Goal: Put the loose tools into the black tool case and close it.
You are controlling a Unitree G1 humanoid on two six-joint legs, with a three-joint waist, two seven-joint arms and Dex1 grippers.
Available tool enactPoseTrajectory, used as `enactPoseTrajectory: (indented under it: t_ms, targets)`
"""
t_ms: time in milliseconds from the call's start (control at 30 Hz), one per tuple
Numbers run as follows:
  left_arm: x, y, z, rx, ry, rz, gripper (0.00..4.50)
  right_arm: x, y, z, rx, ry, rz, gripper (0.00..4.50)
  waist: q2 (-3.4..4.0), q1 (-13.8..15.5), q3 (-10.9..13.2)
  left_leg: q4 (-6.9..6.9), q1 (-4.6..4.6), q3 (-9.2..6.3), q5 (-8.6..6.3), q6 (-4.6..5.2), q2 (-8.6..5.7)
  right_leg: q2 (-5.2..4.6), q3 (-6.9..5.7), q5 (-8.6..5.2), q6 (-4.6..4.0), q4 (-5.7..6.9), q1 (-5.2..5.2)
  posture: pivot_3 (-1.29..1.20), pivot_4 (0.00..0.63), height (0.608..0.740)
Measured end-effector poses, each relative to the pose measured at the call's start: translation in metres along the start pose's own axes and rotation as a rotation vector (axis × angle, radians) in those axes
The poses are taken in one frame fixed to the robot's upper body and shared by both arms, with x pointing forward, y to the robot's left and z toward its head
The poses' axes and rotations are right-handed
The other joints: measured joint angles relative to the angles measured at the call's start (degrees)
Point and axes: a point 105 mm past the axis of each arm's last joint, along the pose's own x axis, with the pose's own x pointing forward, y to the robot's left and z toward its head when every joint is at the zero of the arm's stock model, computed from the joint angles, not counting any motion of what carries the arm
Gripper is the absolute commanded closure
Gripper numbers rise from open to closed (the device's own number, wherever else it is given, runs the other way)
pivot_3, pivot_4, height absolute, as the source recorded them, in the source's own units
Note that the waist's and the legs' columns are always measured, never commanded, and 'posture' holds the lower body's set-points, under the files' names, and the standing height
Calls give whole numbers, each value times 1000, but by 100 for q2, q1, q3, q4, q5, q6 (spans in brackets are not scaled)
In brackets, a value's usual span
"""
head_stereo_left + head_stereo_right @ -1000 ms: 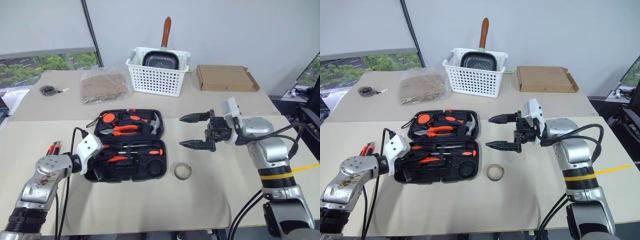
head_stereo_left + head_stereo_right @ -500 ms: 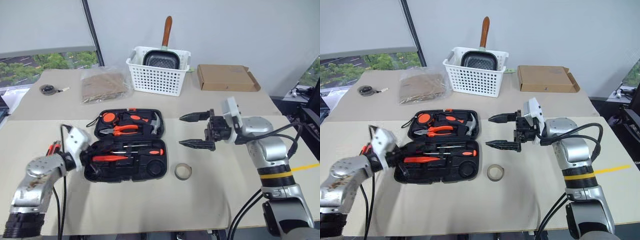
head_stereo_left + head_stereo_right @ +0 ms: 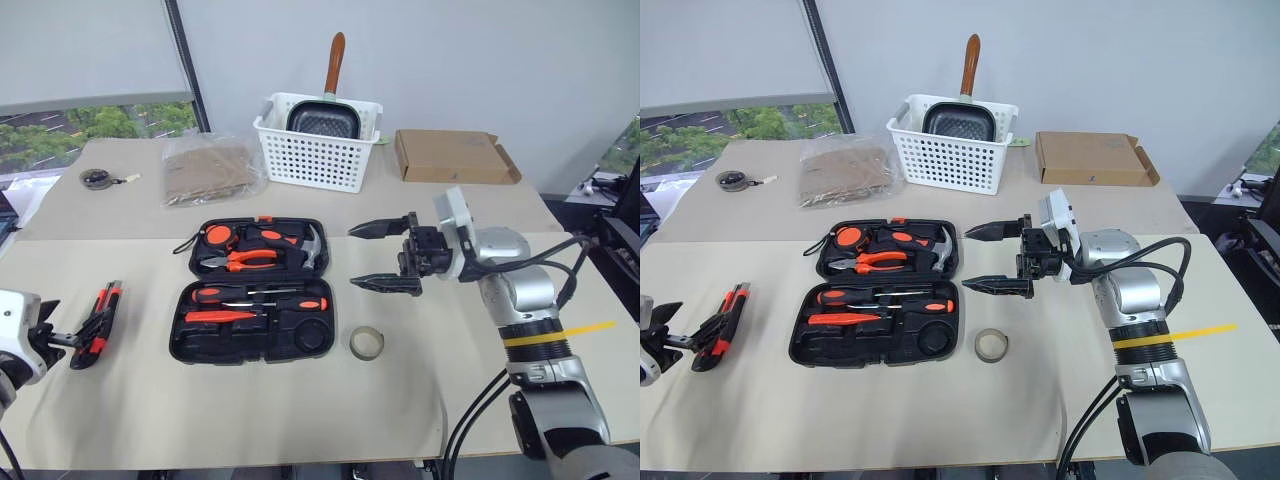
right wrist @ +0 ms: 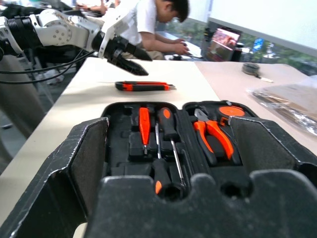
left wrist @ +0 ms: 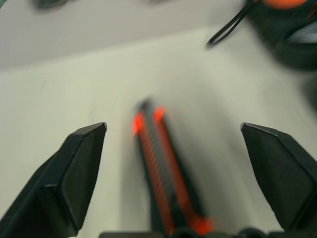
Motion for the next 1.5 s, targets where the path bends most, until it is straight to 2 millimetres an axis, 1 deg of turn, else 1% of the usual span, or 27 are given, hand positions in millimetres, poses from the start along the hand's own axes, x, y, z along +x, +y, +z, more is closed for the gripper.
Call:
enactPoseTrajectory:
  t_ms: [33,100,200,267,300,333,367,400,433,500,533,633,733,767,800,833,867,900,967,1000,1067,1133,1167,1233,1300,1367,1500]
  targets:
    - [0,0,-2,-5,5,3,33,1,0,0,1,0,5,0,0,11,0,0,-1,-2,0,-2,0,0,-2,0,0,0,0,0,150,700]
    - [3,-4,-13,-22,47,-3,33,2,1,-2,5,0,16,0,0,18,0,0,-2,-2,1,-2,0,1,-2,0,-1,1,-1,0,150,700]
    - [10,-10,-33,-56,130,-17,33,1,1,-3,11,2,16,0,-2,7,-1,0,-7,1,6,7,0,3,0,2,-3,2,-6,0,150,700]
    - [13,-10,-34,-73,142,-16,33,0,1,-3,11,6,16,0,-1,8,-2,-1,-4,1,16,24,0,3,-1,9,-16,3,-5,0,150,700]
    - [15,-10,-34,-84,146,-18,581,0,1,-3,11,6,16,0,2,12,-2,-1,-4,0,15,23,0,2,-1,10,-16,3,-5,0,150,700]
    - [15,-11,-35,-93,147,-22,718,0,1,-3,11,6,16,0,3,13,-2,-1,-4,0,16,22,0,2,0,10,-16,4,-6,0,150,700]
    - [17,-12,-35,-110,149,-30,1211,0,1,-3,11,6,16,0,3,11,-2,-1,-3,0,14,14,1,2,-1,9,-15,5,-5,0,150,700]
    - [17,-12,-35,-122,149,-33,1464,0,1,-3,11,6,16,0,3,9,-2,-1,-2,0,14,11,2,2,0,8,-14,6,-5,0,150,700]
    - [19,-12,-34,-136,150,-34,1950,0,1,-3,11,6,15,0,3,7,-2,-1,-1,0,12,4,2,2,0,6,-9,6,-6,0,150,700]
    - [20,-10,-35,-148,151,-23,2640,1,1,-2,9,6,15,0,3,6,-2,-1,1,-1,12,-1,3,3,-1,6,-9,7,-6,0,150,700]
    - [20,-9,-35,-153,151,-19,2737,1,1,-2,6,7,15,0,4,5,-2,-1,3,0,12,-2,3,2,0,6,-9,9,-6,0,150,700]
    - [20,-9,-34,-153,148,-18,2734,0,1,-2,6,7,12,0,4,4,-2,-1,2,-1,9,-11,4,3,-1,7,-10,9,-7,0,150,700]
    - [22,-11,-28,-154,108,-29,2734,0,0,-2,6,8,10,0,1,6,-1,-1,-6,-1,9,-11,4,3,-1,8,-12,7,-12,0,150,700]
    - [24,-16,-19,-159,52,-66,2734,0,0,-2,5,10,8,0,-3,14,-1,0,-11,-2,9,-11,3,2,-3,14,-23,6,-13,0,150,700]
    - [25,-24,-4,-151,-16,-126,2734,-1,0,-2,5,13,7,0,-11,25,2,0,-17,-4,9,-11,2,0,-6,25,-41,3,-14,0,150,700]
    - [25,-33,12,-134,-79,-189,2734,-1,0,-2,4,13,6,0,-20,33,1,1,-21,-6,8,-11,1,-1,-8,27,-45,-2,-14,0,150,700]
    - [23,-47,33,-113,-159,-284,2734,-1,0,-1,2,13,7,0,-23,35,1,2,-23,-6,6,-9,-1,-3,-8,28,-46,-5,-13,0,150,700]
    - [22,-57,45,-87,-201,-350,2734,-1,1,-1,-1,13,8,0,-24,31,0,2,-23,-4,6,-9,-3,-4,-6,28,-47,-6,-12,0,150,700]
    - [13,-82,70,35,-265,-535,2734,-1,1,-1,0,14,6,0,-24,10,-1,1,-20,2,7,-7,-4,-2,-4,27,-45,-8,-12,0,150,700]
    - [10,-92,76,98,-275,-607,2734,-2,1,-2,1,16,3,0,-20,0,0,0,-19,8,16,6,-4,0,-3,27,-44,-8,-12,0,150,700]
    - [5,-112,77,206,-257,-763,2734,-5,1,-3,5,20,-12,0,-16,-31,1,-6,-13,16,29,30,0,7,1,22,-37,-8,-14,0,150,700]
    - [3,-127,70,301,-209,-885,2734,-5,2,-4,7,20,-17,0,-14,-48,3,-9,-13,18,28,29,4,15,0,8,-17,-6,-19,0,150,700]
    - [1,-135,63,403,-161,-969,2734,-6,3,-5,8,21,-18,0,-14,-50,3,-10,-13,16,29,29,5,18,-2,5,-14,-5,-19,0,150,700]
    - [0,-140,53,525,-108,-1052,2734,-6,3,-4,4,21,-18,0,-8,-54,5,-11,-10,20,29,29,7,21,1,4,-14,-4,-21,0,150,700]
    - [4,-141,37,651,-45,-1135,2734,-7,4,-4,0,24,-27,0,-3,-42,9,-10,-11,20,29,29,8,21,0,4,-14,-4,-22,0,150,700]
    - [6,-143,33,678,-38,-1171,2734,-8,4,-4,-3,25,-38,0,-3,-35,9,-8,-12,19,30,30,9,19,0,4,-13,-5,-22,0,150,700]
    - [11,-153,32,752,-61,-1264,2734,-7,6,-1,-22,26,-49,0,-3,4,9,-5,-15,21,28,40,4,15,1,4,-12,-4,-21,0,150,700]
